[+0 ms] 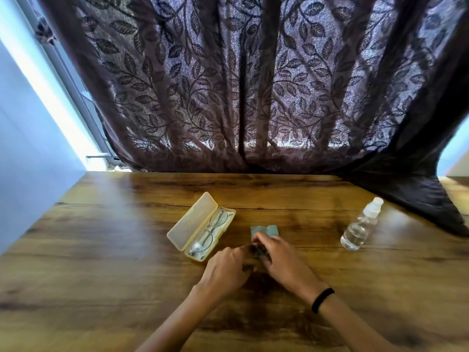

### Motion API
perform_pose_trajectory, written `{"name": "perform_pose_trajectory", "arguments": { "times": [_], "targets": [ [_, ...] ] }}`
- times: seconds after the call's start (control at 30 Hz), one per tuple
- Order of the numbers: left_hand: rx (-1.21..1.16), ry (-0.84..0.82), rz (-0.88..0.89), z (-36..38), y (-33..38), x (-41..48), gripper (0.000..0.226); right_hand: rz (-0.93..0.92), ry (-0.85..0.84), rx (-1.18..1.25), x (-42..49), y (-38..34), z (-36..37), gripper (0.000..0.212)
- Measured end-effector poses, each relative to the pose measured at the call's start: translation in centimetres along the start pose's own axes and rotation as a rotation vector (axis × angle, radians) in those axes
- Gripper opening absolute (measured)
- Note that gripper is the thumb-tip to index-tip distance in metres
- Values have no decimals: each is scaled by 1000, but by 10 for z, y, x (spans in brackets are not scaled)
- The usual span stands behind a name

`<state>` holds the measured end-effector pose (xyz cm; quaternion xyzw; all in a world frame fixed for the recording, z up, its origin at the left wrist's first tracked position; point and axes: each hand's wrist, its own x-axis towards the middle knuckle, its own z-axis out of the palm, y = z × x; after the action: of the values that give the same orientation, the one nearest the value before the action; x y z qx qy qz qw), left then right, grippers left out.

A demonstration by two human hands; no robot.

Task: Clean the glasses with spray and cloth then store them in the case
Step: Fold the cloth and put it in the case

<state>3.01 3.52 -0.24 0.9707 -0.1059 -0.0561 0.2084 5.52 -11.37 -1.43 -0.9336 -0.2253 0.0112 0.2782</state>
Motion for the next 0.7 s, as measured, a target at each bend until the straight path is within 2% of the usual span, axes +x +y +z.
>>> {"name": "perform_pose_trajectory", "arguments": {
  "times": [0.13,0.23,0.37,0.47,0.7],
  "targets": [
    [2,63,8,-2,-1,0,35,-30,15,30,-10,11,-7,32],
    [6,130,37,0,-1,1,42,6,69,77,-13,26,-18,25],
    [22,127,149,9,-3,6,49,2,24,-18,-13,45,-25,34],
    [46,116,205,12,-5,11,42,-30,-31,-73,-13,51,-23,40],
    [101,195,252,15,-11,16,33,-105,19,-167,-14,49,-22,28]
  ]
}}
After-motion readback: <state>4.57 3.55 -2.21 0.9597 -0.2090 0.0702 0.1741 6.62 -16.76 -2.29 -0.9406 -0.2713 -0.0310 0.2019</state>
